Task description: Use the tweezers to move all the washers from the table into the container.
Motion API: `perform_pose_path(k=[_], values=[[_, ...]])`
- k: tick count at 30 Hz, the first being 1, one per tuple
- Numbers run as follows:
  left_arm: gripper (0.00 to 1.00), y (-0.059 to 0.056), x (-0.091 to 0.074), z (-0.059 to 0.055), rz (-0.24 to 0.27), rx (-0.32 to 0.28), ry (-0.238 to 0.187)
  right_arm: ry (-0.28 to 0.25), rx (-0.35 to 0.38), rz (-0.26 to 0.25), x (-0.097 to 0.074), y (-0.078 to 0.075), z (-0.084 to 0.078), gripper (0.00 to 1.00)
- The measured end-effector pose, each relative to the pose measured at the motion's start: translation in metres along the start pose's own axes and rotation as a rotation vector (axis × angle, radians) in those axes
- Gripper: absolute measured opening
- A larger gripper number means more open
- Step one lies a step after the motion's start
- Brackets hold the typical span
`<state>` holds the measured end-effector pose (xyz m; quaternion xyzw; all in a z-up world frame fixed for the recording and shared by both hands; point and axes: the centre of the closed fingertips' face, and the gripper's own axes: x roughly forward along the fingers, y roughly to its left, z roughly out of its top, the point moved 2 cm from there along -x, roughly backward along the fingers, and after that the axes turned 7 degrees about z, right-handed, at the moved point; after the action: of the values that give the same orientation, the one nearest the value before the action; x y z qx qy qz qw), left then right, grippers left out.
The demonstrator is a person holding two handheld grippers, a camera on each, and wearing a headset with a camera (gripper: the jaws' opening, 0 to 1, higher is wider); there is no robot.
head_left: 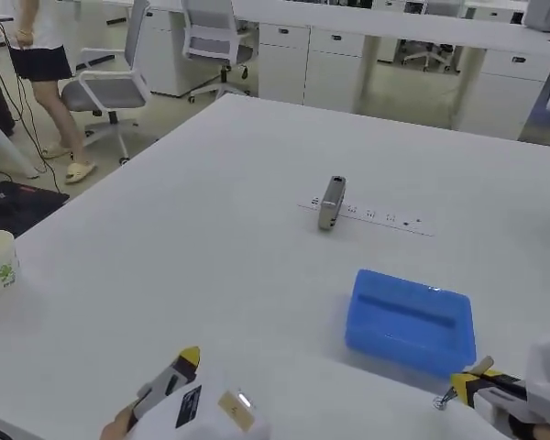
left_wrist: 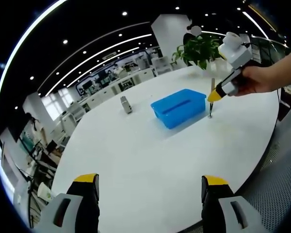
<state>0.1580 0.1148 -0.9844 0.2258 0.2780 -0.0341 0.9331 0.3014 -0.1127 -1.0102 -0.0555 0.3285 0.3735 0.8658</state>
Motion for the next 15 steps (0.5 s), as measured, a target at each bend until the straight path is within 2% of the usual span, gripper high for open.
perform_pose_path(k=[7, 15], values=[[0.89, 0.0001, -0.0001, 0.0001, 0.001, 0.000, -0.003, -0.011, -0.001, 0.001, 0.0007, -0.0014, -0.0023, 0.02], [0.89, 0.0013, -0.0010, 0.0006, 0.007, -0.004, -0.010, 0.017, 0.001, 0.003, -0.0003, 0.0007, -0.0023, 0.02]])
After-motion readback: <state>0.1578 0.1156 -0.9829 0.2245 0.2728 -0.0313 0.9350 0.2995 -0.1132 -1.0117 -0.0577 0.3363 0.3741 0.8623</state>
